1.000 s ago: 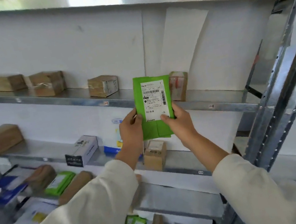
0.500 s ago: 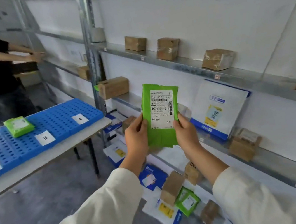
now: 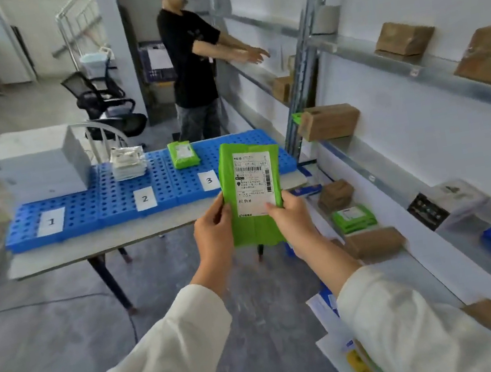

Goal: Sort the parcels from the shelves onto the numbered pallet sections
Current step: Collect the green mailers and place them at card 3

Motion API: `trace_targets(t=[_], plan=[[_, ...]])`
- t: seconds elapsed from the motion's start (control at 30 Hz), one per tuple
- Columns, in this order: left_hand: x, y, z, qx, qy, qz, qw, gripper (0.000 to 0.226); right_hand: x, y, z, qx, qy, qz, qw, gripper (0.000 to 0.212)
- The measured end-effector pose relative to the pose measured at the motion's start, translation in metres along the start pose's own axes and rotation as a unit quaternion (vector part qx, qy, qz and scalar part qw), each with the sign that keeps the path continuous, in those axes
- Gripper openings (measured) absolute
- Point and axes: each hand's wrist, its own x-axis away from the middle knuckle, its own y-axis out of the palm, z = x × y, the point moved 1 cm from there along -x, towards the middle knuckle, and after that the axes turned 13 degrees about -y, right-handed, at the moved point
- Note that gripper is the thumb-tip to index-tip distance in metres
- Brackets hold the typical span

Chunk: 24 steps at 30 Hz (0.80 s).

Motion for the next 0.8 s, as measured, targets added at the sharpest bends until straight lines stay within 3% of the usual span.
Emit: trace_targets(t=[0.47,0.8], plan=[[-0.134,0.017,0.037,-0.002,-0.022,0.115,0.993,0.029,-0.163,0.058,0.016,-0.02,-0.036,-0.131,0.991,0.032],[-0.184,0.038,0.035,-0.012,-0.046,0.17,0.984,0.028,-0.221,0.079,0.041,-0.003,-0.048,-0.18,0.982,0.033]])
